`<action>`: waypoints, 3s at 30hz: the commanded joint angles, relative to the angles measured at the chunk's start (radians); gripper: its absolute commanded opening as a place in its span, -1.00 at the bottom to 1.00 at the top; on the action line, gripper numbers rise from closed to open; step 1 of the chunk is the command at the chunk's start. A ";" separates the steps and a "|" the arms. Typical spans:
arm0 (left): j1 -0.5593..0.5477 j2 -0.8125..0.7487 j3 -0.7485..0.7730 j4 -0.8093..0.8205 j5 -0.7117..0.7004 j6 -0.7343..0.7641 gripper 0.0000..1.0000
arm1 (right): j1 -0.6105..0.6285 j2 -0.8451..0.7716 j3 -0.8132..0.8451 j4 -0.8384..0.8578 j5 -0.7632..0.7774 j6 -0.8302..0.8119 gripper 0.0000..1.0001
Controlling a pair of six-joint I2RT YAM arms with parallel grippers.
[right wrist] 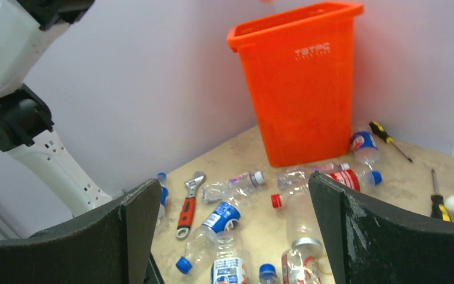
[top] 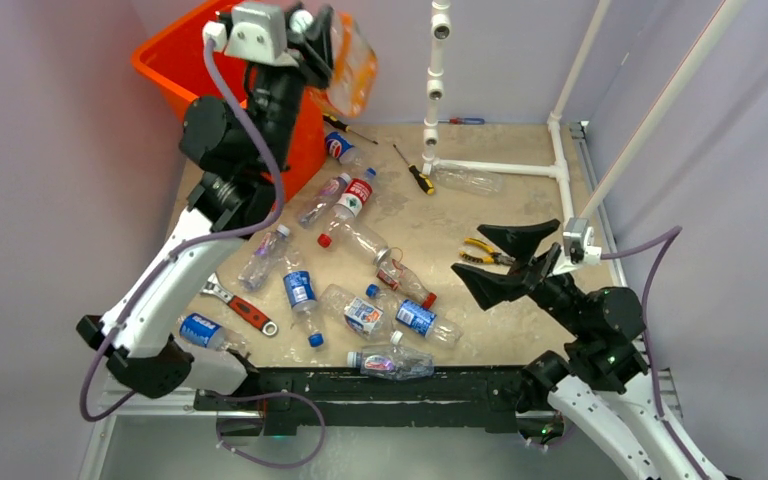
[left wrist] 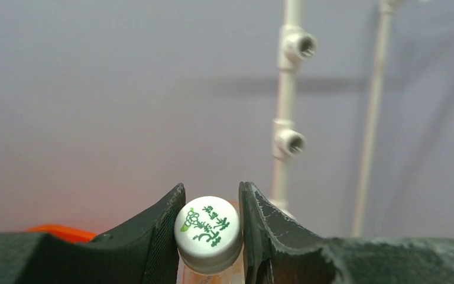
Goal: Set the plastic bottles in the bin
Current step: Place the plastic bottle in the trash bin, then move the plastic bottle to the center of the board.
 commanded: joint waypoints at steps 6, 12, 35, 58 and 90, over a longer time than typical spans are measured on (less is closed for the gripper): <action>0.300 0.301 0.294 0.319 -0.231 0.120 -1.00 | 0.001 -0.005 -0.066 -0.092 0.093 0.038 0.98; 0.531 0.383 0.159 0.498 -0.246 -0.021 -1.00 | 0.001 -0.009 -0.056 -0.132 0.118 0.038 0.97; 0.568 0.355 0.150 0.180 -0.262 -0.272 0.95 | 0.001 0.075 -0.038 -0.228 0.396 0.112 0.98; 0.367 -0.221 -0.761 -0.420 0.395 -0.718 0.98 | 0.001 0.510 -0.050 -0.096 0.522 0.230 0.94; 0.384 -0.356 -1.022 -0.309 0.447 -0.753 0.97 | -0.430 1.663 0.741 0.103 0.703 0.063 0.69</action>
